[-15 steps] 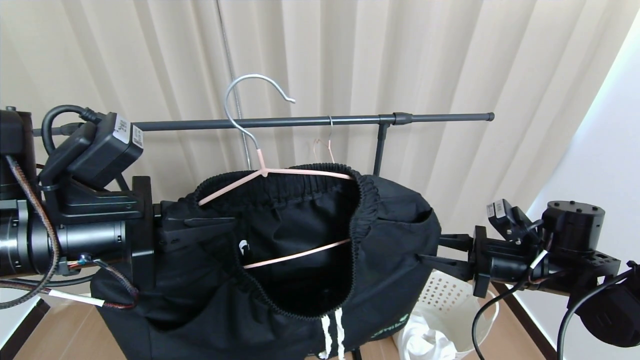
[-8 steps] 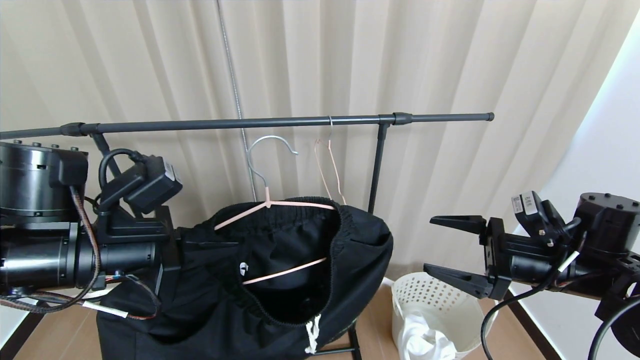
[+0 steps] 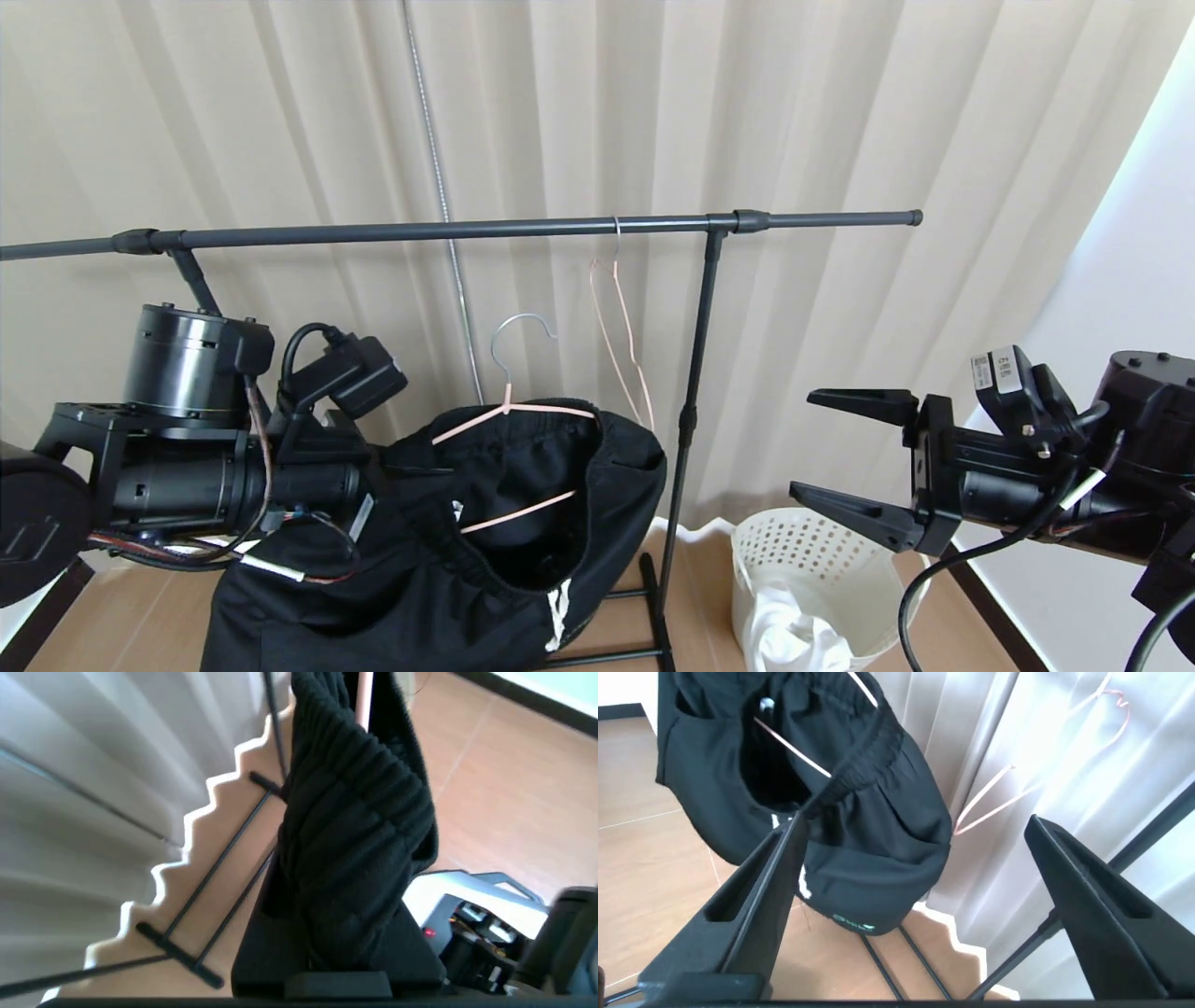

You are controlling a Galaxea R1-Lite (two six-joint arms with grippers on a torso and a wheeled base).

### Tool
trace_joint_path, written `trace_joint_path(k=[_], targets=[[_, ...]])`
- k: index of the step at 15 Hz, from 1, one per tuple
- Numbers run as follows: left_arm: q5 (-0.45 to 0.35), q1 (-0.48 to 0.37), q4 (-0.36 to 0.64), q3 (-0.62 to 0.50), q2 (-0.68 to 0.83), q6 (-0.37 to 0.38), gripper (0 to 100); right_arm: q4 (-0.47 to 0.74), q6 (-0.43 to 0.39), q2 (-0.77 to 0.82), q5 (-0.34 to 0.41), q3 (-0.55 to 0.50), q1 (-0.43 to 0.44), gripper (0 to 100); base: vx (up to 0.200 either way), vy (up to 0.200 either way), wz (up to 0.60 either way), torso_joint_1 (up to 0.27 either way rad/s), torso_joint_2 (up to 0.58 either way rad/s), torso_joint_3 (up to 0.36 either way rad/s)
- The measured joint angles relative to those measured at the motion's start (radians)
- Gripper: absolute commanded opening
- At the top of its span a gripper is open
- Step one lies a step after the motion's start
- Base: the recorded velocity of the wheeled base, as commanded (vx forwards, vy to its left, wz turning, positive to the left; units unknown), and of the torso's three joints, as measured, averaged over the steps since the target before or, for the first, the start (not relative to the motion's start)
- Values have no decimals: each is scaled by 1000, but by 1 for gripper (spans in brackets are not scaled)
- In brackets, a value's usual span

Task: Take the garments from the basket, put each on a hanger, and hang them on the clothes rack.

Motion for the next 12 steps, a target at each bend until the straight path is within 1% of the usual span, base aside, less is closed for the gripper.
trace_joint_path(k=[3,6,9,10,11,12], targets=[[67,0,-26,5,57,0,0,0,0,2,0,-1,0,100,0,0,0,0,0,0],[125,4,-105,7,119,-15,0,0,0,10,-9,-4,0,100,0,0,0,0,0,0],[232,7,-285,3,182,-141,0,0,0,17,-10,-6,0,100,0,0,0,0,0,0],[271,7,-364,1,202,-181,0,0,0,18,-9,-6,0,100,0,0,0,0,0,0],[288,8,-388,0,217,-198,0,0,0,20,-9,-6,0,100,0,0,0,0,0,0],[298,11,-442,-3,232,-210,0,0,0,20,-9,-7,0,100,0,0,0,0,0,0]])
